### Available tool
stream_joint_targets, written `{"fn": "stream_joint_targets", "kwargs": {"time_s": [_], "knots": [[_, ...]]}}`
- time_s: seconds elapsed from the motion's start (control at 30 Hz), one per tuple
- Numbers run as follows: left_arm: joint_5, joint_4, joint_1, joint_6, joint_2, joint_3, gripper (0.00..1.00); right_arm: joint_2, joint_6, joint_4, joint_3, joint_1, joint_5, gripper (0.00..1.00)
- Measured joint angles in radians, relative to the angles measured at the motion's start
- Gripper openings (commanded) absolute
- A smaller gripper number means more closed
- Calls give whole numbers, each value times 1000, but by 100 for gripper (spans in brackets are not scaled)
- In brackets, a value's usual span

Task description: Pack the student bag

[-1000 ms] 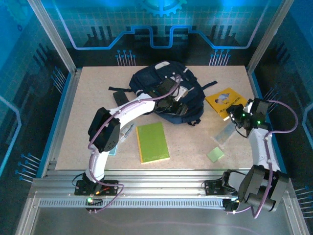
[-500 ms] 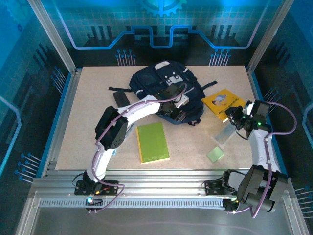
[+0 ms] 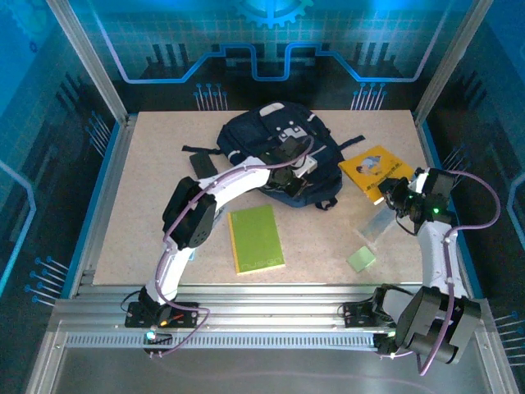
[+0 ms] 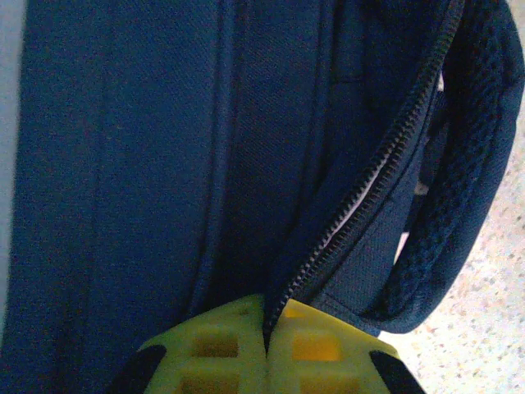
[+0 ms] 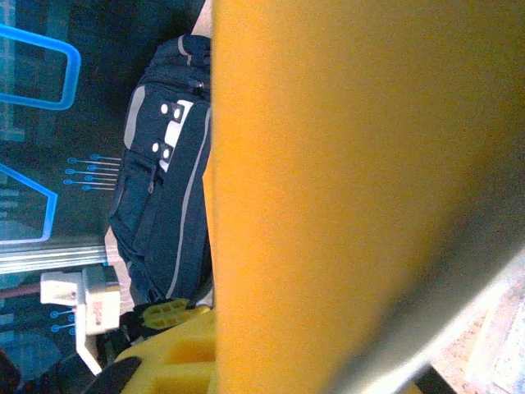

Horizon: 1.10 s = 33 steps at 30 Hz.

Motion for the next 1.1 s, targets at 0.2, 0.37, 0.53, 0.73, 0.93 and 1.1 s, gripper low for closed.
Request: {"fn": "stream_joint_targets", "kwargs": {"time_s": [0.2, 0.37, 0.53, 0.73, 0.93, 1.1], "knots": [[121, 6, 59, -138, -18, 15, 0, -31, 0, -7, 0, 0, -3, 0], [251, 72, 156, -295, -66, 14, 0, -70, 0, -21, 1, 0, -3, 0], [283, 148, 191, -388, -113, 14, 0, -90, 9, -35, 3, 0, -7, 0], [296, 259, 205, -505, -122, 10, 0, -92, 81, 6, -18, 65, -8, 0], [304, 339, 216, -579, -122, 10, 0, 0, 198, 162, -50, 283, 23, 0], [304, 381, 216, -608, -123, 10, 0, 201, 297, 347, -39, 416, 58, 0]]}}
